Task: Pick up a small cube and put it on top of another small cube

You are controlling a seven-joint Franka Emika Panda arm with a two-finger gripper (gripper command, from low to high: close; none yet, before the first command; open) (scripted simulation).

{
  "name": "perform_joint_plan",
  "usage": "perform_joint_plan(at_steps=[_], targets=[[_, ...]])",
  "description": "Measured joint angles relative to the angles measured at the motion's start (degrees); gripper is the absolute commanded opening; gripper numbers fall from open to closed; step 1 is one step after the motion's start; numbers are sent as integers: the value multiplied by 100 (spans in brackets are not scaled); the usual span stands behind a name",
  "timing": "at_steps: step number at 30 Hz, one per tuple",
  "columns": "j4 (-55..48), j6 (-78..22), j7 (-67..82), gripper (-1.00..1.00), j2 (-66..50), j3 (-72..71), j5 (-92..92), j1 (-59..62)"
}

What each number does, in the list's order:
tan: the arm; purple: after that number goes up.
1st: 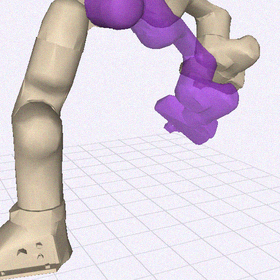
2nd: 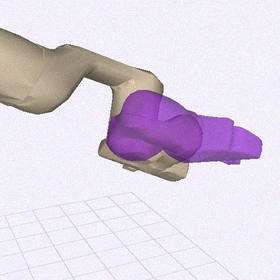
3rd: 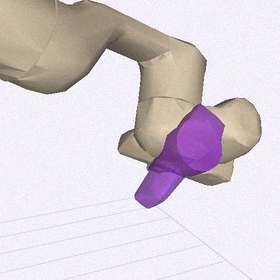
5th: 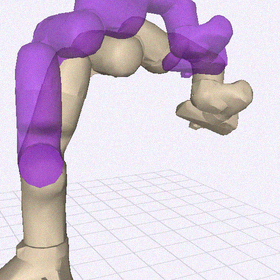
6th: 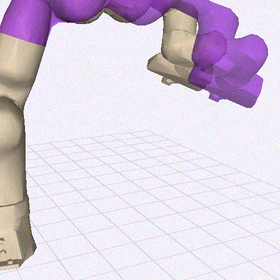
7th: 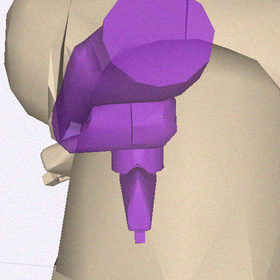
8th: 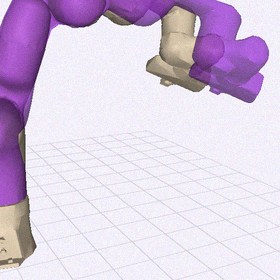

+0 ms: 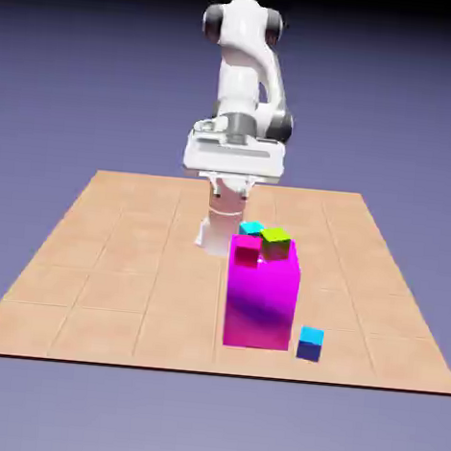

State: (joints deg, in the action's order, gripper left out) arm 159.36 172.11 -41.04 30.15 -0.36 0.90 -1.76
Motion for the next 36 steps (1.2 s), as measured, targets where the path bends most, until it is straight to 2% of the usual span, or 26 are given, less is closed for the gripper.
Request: perform_joint_plan(at_steps=[14, 27, 29, 32, 33, 36], targets=[[-1828, -1635, 2168, 0, -2907, 166, 1090, -1927], [-3787, -4479, 2557, 0, -5567, -1173, 2246, -1843], [-3798, -4374, 2312, 0, -5497, -1174, 2400, -1703], [-3741, -3716, 2053, 0, -6119, -924, 2762, -1752], [-3731, -3600, 2007, -100, -6229, -880, 2826, -1761], [-3750, -3821, 2103, -100, -6022, -964, 2691, -1744]])
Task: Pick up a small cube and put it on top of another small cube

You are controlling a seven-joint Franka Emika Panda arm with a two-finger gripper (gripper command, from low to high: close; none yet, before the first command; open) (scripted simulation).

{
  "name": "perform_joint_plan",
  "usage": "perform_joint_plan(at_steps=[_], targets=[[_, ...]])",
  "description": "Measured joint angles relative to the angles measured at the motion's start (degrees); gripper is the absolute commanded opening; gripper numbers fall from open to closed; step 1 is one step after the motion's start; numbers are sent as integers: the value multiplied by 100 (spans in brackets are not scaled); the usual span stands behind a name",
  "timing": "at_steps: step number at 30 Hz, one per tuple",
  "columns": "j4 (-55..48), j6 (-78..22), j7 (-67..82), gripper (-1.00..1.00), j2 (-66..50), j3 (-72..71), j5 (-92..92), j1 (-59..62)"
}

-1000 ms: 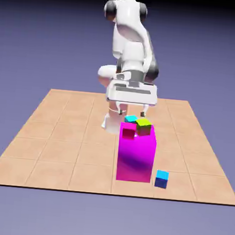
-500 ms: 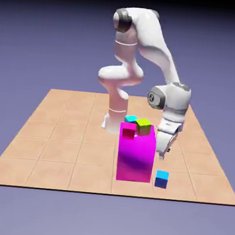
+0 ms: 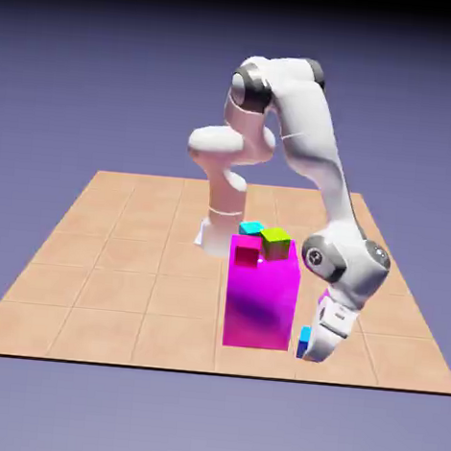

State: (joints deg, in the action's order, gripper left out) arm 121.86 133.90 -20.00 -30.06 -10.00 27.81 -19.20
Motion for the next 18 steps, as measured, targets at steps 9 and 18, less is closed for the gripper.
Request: perform_joint_plan(at_steps=[9, 18], targets=[[-429, -1579, -945, -100, 1586, -150, -1467, 1065], [-417, -3500, -2503, -100, 3454, -81, -2957, 1880]])
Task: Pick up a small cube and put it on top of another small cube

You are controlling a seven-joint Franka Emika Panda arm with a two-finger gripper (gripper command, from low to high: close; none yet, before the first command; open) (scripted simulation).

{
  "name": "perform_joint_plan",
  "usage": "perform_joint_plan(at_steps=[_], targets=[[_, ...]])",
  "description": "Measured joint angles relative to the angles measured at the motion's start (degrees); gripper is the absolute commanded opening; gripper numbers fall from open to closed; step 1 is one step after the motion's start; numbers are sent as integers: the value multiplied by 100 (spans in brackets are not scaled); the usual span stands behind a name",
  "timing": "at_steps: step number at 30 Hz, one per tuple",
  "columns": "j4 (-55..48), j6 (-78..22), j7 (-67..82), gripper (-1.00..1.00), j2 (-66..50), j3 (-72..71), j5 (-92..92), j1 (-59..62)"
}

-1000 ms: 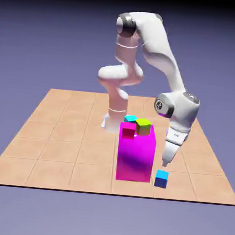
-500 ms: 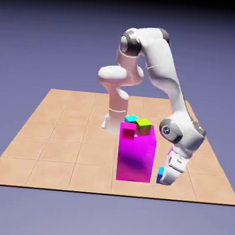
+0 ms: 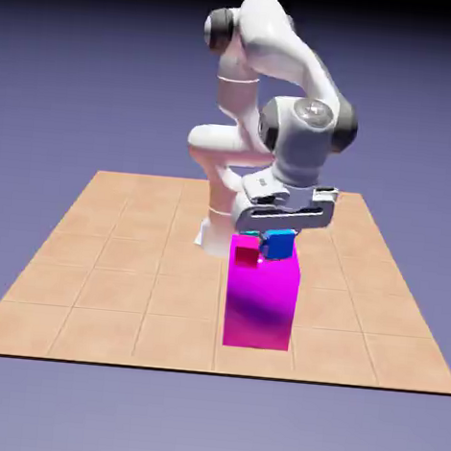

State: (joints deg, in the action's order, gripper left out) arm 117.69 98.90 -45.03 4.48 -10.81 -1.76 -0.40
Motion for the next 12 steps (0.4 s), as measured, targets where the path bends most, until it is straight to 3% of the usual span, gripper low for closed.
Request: perform_joint_plan(at_steps=[4, 8, 9, 12], targets=[[465, -693, -161, -100, 596, -5, -109, -358], [1294, 148, -150, -100, 584, -26, -131, -375], [1462, 317, -148, 100, 582, -31, -136, -378], [1255, 108, -153, 100, 585, -25, -115, -374]])
